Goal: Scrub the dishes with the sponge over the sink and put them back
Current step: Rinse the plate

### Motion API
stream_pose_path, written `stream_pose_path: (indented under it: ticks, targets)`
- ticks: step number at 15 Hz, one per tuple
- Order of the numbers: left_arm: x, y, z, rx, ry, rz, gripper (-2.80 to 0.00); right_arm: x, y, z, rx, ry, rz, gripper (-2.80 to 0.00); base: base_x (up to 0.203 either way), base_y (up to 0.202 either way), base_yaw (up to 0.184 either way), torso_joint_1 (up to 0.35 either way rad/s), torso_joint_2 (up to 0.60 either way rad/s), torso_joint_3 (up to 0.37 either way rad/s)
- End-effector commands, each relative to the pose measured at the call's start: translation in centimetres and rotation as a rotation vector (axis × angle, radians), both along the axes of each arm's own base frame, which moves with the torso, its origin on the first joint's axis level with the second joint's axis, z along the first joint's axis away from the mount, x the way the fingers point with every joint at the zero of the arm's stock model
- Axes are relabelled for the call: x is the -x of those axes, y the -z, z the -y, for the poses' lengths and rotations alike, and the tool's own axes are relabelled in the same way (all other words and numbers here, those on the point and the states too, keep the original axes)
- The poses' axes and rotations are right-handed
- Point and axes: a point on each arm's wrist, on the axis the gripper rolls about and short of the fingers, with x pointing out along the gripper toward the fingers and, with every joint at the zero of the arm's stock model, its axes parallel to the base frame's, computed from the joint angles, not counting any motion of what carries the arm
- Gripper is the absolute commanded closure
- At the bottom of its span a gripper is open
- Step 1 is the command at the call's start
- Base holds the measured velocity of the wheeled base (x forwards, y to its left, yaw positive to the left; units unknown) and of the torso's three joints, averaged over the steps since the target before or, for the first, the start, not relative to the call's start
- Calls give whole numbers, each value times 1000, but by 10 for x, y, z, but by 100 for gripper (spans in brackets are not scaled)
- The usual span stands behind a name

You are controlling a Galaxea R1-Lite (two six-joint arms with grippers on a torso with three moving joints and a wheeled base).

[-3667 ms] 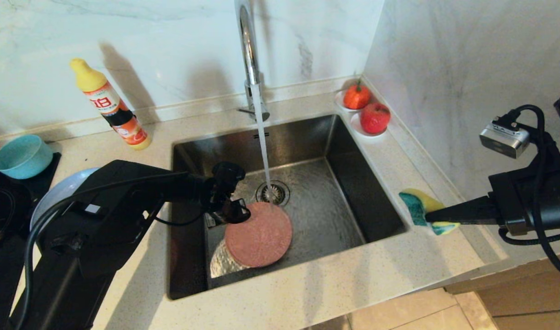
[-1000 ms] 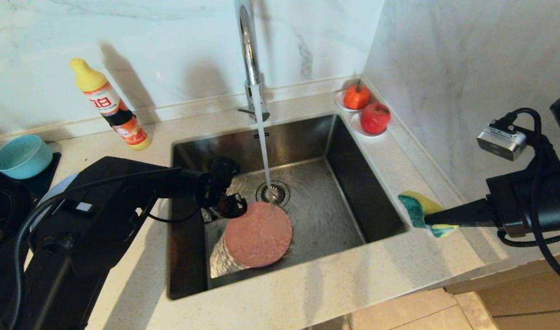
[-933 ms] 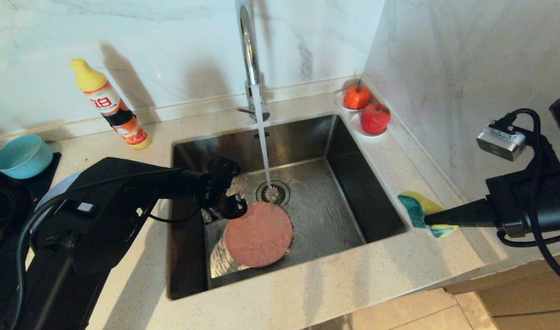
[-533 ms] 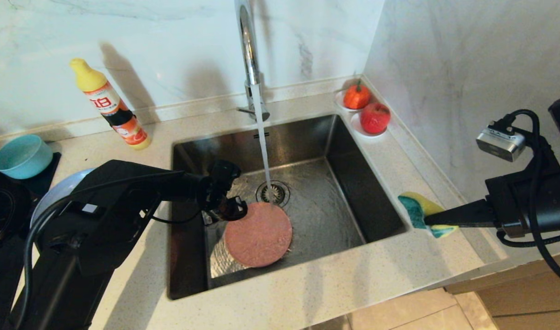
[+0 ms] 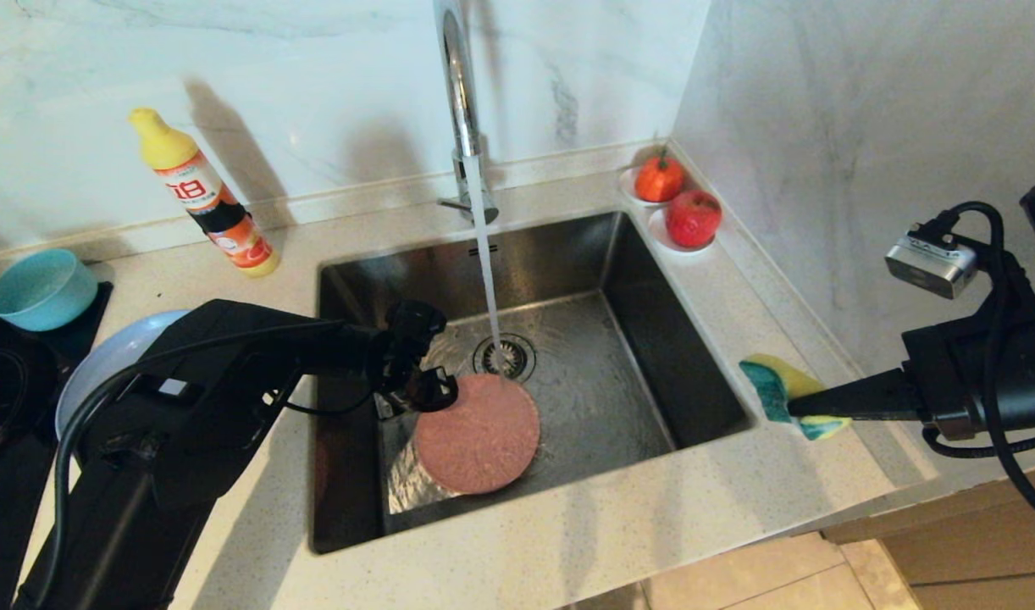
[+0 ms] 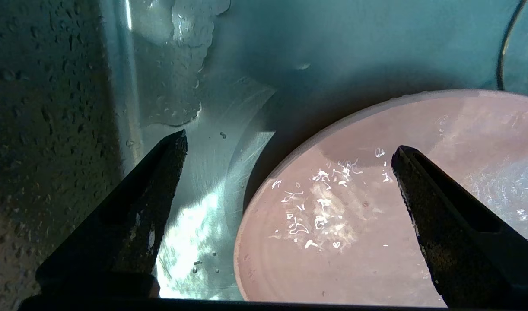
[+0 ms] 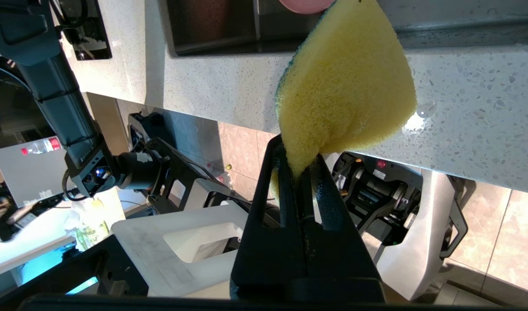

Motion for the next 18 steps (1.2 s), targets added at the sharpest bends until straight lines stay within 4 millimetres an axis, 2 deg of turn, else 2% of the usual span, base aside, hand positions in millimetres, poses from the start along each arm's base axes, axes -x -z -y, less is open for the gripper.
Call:
stream_pose_path:
  ticks: [1,10,18]
  targets:
    - [0,6,0,-4,-6,-16,-280,1,0,0,-3,-3,-3,0,0,0,0,0,0,0]
    - [0,23,-1,-31,-19,-45,-280,-2,4,-1,0,-4,-17,0,0,0,0,0,0,0]
    - [0,24,-1,-34,-22,-47,-280,-2,4,-1,0,-4,-19,0,0,0,0,0,0,0]
